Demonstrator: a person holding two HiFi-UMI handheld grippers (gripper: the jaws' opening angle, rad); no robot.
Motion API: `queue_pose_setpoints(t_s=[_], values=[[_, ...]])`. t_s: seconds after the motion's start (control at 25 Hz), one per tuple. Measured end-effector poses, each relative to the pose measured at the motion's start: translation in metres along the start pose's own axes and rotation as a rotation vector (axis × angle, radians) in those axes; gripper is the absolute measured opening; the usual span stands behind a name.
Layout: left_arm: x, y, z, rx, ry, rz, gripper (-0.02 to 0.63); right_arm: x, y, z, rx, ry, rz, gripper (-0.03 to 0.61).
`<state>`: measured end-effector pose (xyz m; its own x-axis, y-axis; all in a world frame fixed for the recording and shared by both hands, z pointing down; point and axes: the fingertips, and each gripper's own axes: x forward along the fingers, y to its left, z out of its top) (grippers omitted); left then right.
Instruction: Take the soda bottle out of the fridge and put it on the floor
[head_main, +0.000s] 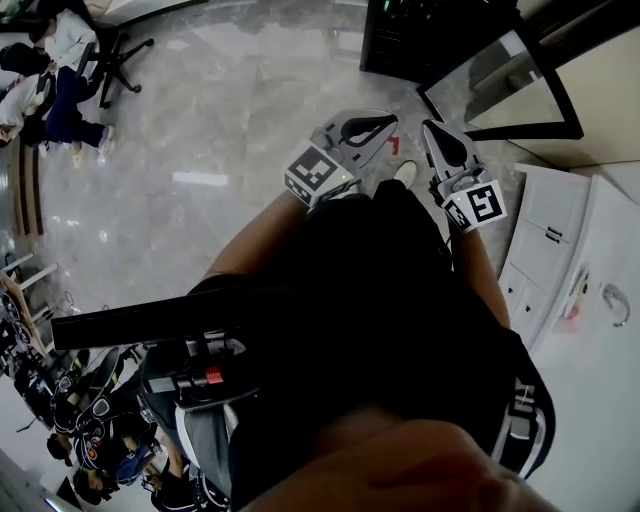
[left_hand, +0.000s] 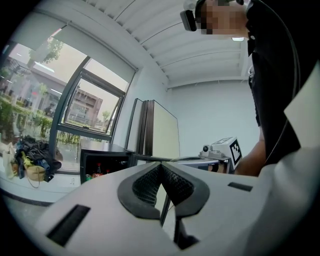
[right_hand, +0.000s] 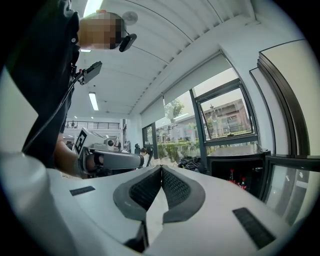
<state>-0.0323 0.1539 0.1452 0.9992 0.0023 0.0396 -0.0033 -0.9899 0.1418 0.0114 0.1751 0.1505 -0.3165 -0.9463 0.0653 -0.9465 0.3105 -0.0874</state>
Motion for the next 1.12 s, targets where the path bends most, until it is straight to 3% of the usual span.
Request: queue_pose_setpoints(t_s=[0.28, 0.6, 0.76, 0.96, 1.12], values=[[0.039, 0.041, -0.001, -0.008, -0.001, 0.039, 0.002, 0.028, -0.049, -0.01, 0.022, 0.011, 0.035, 0.012], [0.109, 0.101, 0.003, -0.035, -0.009, 0.16, 0.002, 0.063, -0.139, -0.025, 0.033, 0.038, 0.099, 0.014], [0.153, 0.145, -0.015, -0.029, 0.01, 0.211, 0.002, 0.095, -0.206, -0.048, 0.042, 0.054, 0.11, 0.014], [0.195, 0.203, -0.042, -0.084, 0.018, 0.315, 0.002, 0.144, -0.276, -0.089, 0.027, 0.079, 0.117, 0.014], [0.228, 0.245, -0.068, -0.037, 0.018, 0.327, 0.002, 0.189, -0.331, -0.124, 0.03, 0.081, 0.079, 0.015]])
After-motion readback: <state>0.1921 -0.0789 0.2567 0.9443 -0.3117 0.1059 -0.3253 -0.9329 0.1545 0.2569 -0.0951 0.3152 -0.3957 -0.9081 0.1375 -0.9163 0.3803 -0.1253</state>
